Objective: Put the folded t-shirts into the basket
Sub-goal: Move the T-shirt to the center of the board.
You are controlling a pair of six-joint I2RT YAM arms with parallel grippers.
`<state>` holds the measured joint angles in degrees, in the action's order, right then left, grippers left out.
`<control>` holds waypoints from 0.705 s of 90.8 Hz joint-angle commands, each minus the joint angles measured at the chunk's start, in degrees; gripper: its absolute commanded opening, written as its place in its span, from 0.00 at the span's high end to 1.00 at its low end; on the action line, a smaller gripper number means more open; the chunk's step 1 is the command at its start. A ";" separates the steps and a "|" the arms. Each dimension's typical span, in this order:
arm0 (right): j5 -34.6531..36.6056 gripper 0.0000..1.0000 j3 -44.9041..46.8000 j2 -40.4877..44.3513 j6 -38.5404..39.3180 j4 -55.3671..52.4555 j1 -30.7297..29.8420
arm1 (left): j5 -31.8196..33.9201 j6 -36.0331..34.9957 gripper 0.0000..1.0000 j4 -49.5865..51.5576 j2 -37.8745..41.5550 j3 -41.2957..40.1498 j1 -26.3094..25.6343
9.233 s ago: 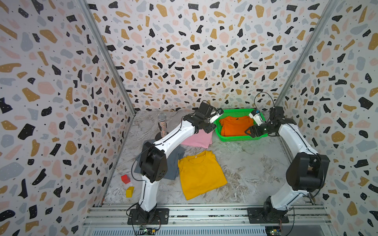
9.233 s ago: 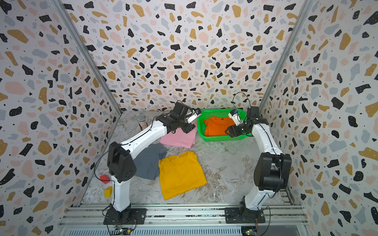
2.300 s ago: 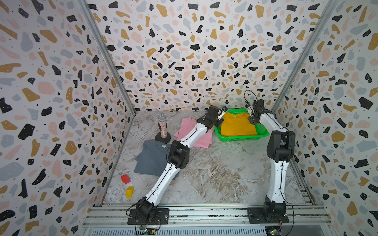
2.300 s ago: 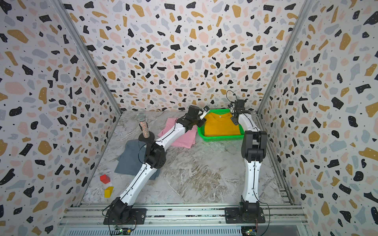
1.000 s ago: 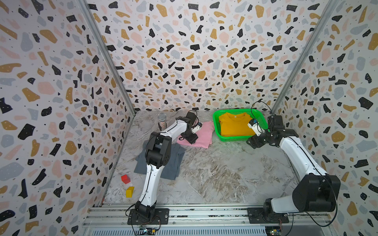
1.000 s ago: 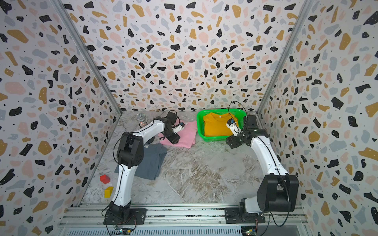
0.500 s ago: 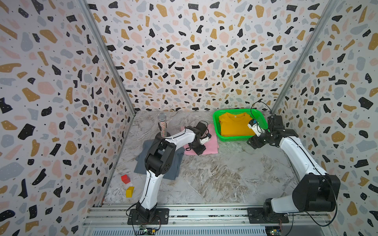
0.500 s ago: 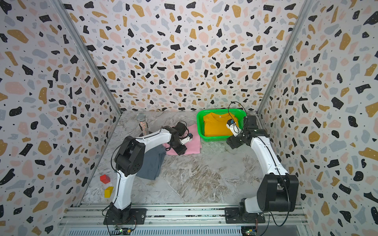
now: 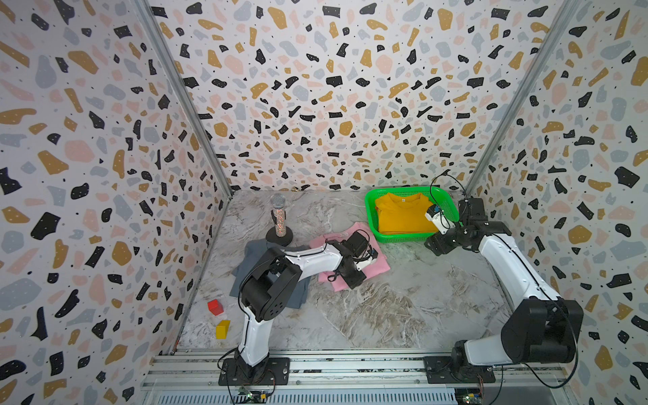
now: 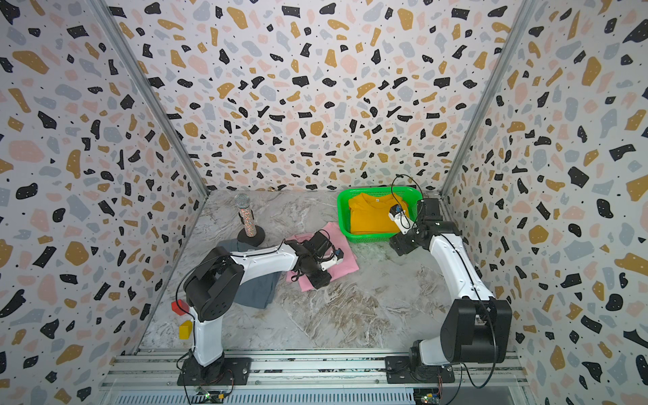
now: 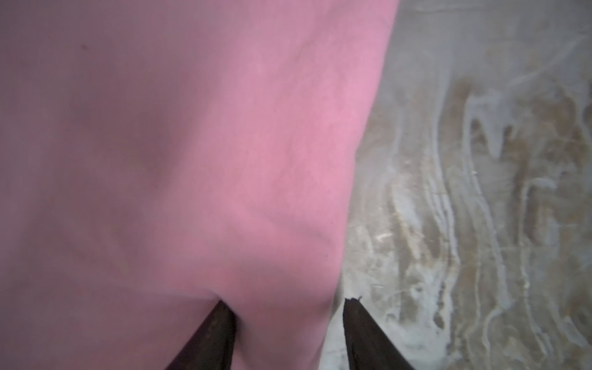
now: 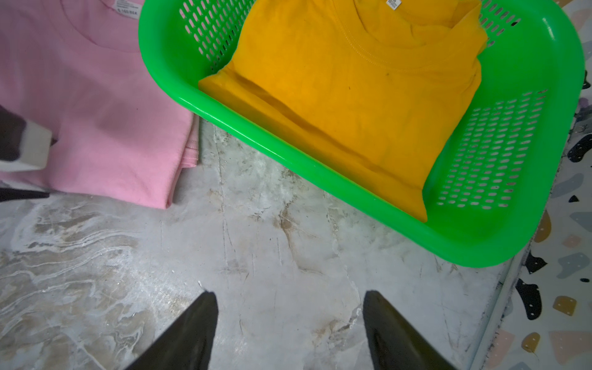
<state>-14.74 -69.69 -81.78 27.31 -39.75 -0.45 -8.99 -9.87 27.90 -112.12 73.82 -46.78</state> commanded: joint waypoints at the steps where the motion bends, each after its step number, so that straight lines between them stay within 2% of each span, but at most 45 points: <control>1: 1.44 0.23 -0.09 -0.67 0.37 -0.15 0.06 | -7.61 -1.45 0.44 5.70 -1.70 -5.87 -4.52; 16: 2.53 0.24 -0.10 -1.43 0.63 -0.16 0.34 | -10.45 -5.76 0.45 8.64 3.31 -9.43 -8.88; 39: 2.90 0.24 -0.09 -2.07 0.86 -0.16 0.37 | -11.43 -16.59 0.43 16.50 12.60 -9.51 -9.90; 54: 0.07 0.23 -0.21 -1.11 1.37 -1.20 0.36 | -9.68 -19.44 0.37 14.48 17.87 -10.40 -8.04; 64: -6.92 0.23 -0.58 0.15 1.48 -3.19 0.36 | -9.70 -16.42 0.37 10.95 17.75 -9.38 -3.73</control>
<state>-14.31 -69.69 -84.05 28.16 -39.62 -0.32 -18.28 -26.39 40.93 -94.78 64.01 -54.70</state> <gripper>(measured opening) 0.767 0.632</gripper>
